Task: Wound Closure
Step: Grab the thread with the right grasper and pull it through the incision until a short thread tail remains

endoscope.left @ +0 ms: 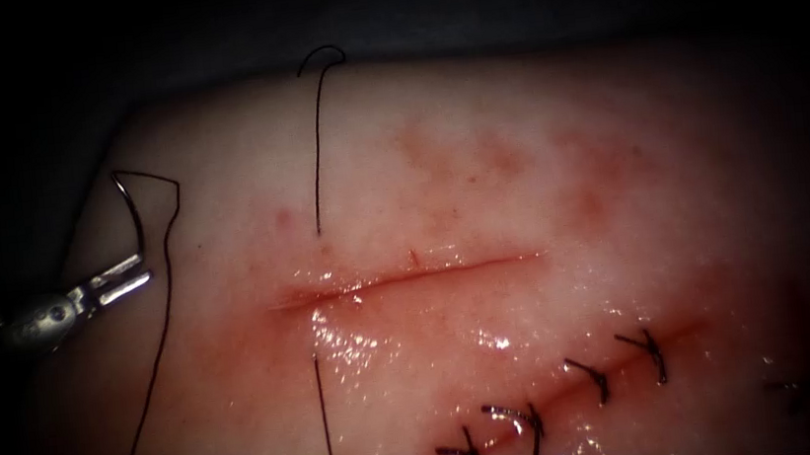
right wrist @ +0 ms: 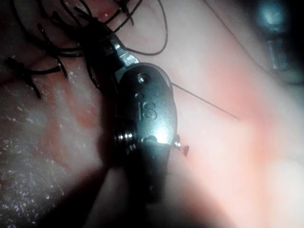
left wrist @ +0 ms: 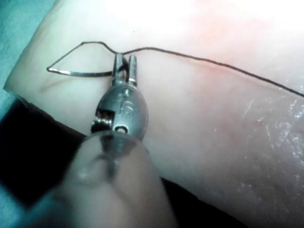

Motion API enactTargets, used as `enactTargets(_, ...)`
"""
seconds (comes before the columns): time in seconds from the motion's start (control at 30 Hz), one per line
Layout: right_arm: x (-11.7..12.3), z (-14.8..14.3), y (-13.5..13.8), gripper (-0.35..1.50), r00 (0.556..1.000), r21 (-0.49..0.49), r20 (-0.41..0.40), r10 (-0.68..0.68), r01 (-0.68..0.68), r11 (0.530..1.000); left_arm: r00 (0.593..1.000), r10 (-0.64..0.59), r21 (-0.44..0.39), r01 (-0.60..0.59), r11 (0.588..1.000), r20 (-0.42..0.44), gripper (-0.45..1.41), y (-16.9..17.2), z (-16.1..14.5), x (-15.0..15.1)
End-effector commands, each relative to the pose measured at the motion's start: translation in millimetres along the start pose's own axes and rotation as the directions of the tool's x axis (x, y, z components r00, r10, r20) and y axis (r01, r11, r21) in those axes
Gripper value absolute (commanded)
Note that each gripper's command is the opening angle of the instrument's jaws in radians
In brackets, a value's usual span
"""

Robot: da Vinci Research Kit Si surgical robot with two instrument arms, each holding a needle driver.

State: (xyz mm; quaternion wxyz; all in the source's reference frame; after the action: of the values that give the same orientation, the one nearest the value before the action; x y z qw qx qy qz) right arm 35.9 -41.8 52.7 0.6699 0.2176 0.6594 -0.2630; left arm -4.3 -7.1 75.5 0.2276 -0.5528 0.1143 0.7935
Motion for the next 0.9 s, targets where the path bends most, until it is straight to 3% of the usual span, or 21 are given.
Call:
enactTargets(0.03, -1.0, -0.6, 2.2, 1.01, 1.0, -0.034, 0.002, -0.006, 0.006, 0.999, 1.0, 0.001, 0.001, -0.001, 1.0, -0.002, -0.45, -0.1, 0.9, -0.1)
enactTargets(0.1, -1.6, -2.2, 4.1, 1.19, 1.0, -0.064, 0.0, -0.011, 0.011, 0.998, 1.0, 0.001, -0.001, -0.001, 1.0, -0.004, -0.45, -0.1, 0.9, -0.1)
enactTargets(0.27, -3.4, -6.0, 9.4, 1.38, 0.998, -0.138, 0.002, -0.057, 0.056, 0.989, 1.0, 0.002, -0.002, -0.002, 1.0, -0.006, -0.45, 0.1, 1.0, -0.1)
enactTargets(0.4, -5.7, -9.2, 14.2, 1.45, 0.995, -0.202, 0.02, -0.098, 0.1, 0.974, 1.0, 0.003, -0.005, -0.003, 1.0, -0.009, -0.45, 0.0, 0.7, -0.2)
enactTargets(0.5, -7.9, -10.2, 16.2, 1.41, 0.995, -0.222, 0.026, -0.099, 0.102, 0.97, 1.0, 0.004, -0.007, -0.004, 1.0, -0.01, -0.45, 0.0, 0.5, -0.3)
enactTargets(0.77, -12.4, -10.7, 16.5, 1.25, 0.993, -0.182, 0.06, -0.099, 0.108, 0.977, 1.0, 0.006, -0.009, -0.006, 1.0, -0.012, -0.45, 0.0, 0.2, -0.4)
enactTargets(0.9, -13.1, -10.3, 16.1, 1.19, 0.992, -0.165, 0.065, -0.105, 0.114, 0.98, 1.0, 0.0, -0.009, 0.0, 1.0, -0.011, -0.45, 0.0, 0.3, -0.4)
